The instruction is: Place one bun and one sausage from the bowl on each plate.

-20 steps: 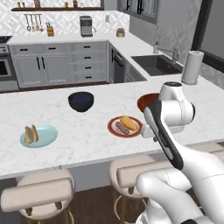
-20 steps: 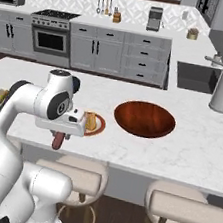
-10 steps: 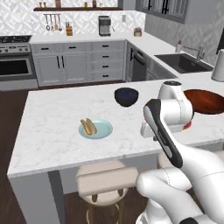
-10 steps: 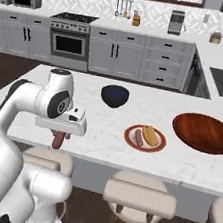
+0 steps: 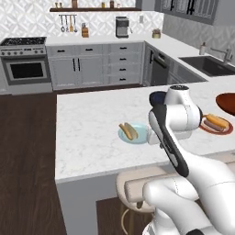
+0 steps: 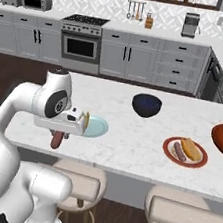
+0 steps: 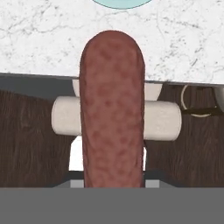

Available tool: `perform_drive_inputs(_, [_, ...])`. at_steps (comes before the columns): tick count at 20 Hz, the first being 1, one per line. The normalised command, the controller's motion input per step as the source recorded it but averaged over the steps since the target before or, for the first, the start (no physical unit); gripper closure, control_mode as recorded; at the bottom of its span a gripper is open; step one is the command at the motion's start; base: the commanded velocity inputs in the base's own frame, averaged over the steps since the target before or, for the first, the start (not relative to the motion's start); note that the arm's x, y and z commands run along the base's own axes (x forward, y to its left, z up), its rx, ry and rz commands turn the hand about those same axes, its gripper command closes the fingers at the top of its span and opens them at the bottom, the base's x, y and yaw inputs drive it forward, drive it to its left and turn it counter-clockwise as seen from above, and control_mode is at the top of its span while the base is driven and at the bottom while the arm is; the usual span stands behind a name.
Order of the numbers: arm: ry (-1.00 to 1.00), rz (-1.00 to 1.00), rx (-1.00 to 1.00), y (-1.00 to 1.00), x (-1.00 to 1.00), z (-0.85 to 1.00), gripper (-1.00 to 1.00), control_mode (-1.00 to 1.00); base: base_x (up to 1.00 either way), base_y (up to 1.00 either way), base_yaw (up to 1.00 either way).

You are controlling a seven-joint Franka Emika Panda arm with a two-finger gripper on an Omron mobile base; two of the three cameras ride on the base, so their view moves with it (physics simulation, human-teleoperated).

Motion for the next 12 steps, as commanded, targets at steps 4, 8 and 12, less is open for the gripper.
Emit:
perform_drive_inputs(4, [0.0,0.0,0.0,0.0,0.0,0.0,1.0,1.0,0.5,0.01,0.0])
perform_drive_inputs(8, [0.0,0.0,0.0,0.0,0.22,0.0,1.0,-1.0,0.23,0.0,0.0])
perform_drive_inputs(12, [0.03,0.01,-0.01,0.04,0.77,0.0,1.0,-1.0,0.0,0.0,0.0])
